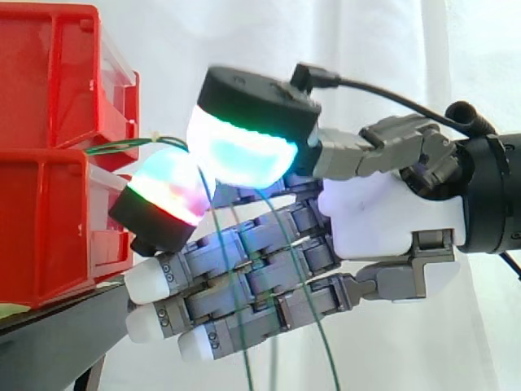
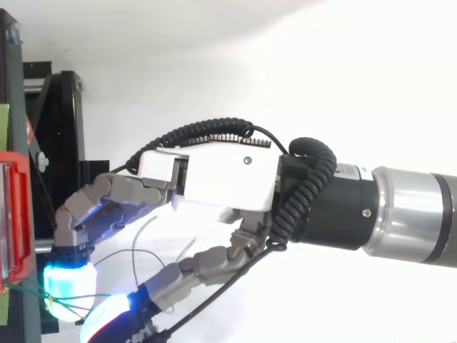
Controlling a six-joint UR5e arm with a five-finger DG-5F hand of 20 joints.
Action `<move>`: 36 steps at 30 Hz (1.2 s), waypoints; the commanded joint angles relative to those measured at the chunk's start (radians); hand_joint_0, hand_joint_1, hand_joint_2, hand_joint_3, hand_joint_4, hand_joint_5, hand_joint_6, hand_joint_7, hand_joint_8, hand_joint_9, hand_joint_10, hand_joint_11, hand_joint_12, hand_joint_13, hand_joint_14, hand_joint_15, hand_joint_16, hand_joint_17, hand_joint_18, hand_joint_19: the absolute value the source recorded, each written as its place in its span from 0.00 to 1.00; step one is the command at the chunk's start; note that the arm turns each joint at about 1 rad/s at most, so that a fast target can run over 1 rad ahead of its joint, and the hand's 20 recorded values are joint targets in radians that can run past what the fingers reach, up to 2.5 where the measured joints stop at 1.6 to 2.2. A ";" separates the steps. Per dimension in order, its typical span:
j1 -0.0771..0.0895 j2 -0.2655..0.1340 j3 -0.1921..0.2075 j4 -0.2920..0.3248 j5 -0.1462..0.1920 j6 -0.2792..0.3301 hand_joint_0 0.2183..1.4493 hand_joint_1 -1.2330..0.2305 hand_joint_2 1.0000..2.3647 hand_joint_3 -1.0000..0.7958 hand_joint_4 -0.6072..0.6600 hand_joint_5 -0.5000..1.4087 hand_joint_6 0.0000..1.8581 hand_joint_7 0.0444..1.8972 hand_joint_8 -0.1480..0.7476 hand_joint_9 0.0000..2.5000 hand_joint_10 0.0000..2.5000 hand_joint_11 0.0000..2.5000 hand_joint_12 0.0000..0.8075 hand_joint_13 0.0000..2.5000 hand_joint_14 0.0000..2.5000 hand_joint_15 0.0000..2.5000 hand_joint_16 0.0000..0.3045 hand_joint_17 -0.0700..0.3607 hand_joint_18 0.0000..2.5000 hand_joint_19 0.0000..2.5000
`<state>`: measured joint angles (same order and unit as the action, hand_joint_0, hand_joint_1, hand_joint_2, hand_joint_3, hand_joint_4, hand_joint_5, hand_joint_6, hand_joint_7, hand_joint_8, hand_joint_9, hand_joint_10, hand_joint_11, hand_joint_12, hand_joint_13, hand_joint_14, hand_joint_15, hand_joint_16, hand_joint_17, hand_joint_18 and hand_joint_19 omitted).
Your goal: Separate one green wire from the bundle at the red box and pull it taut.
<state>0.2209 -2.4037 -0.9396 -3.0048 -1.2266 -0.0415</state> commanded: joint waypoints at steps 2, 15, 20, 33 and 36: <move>-0.005 0.000 0.028 -0.026 -0.016 -0.003 0.23 0.34 0.00 0.28 0.59 0.17 0.48 0.49 0.47 0.30 0.01 0.16 0.42 0.20 0.00 0.06 0.17 0.43 0.18 0.07; -0.008 -0.048 0.061 -0.052 -0.040 0.023 0.27 0.40 0.01 0.34 0.58 0.17 0.46 0.50 0.46 0.30 0.01 0.16 0.41 0.19 0.00 0.07 0.16 0.42 0.16 0.08; -0.006 -0.048 0.061 -0.051 -0.037 0.025 0.28 0.38 0.02 0.46 0.55 0.16 0.47 0.50 0.46 0.30 0.01 0.16 0.40 0.19 0.00 0.07 0.16 0.42 0.16 0.08; -0.022 -0.048 0.087 -0.080 -0.044 0.032 0.24 0.39 0.00 0.28 0.58 0.16 0.47 0.47 0.46 0.29 0.01 0.16 0.42 0.20 0.00 0.07 0.17 0.43 0.17 0.08; -0.029 -0.048 0.104 -0.097 -0.057 0.029 0.24 0.42 0.00 0.29 0.58 0.16 0.47 0.47 0.47 0.30 0.01 0.16 0.42 0.20 0.00 0.07 0.17 0.43 0.17 0.08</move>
<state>0.1980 -2.4513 -0.8517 -3.0850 -1.2733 -0.0095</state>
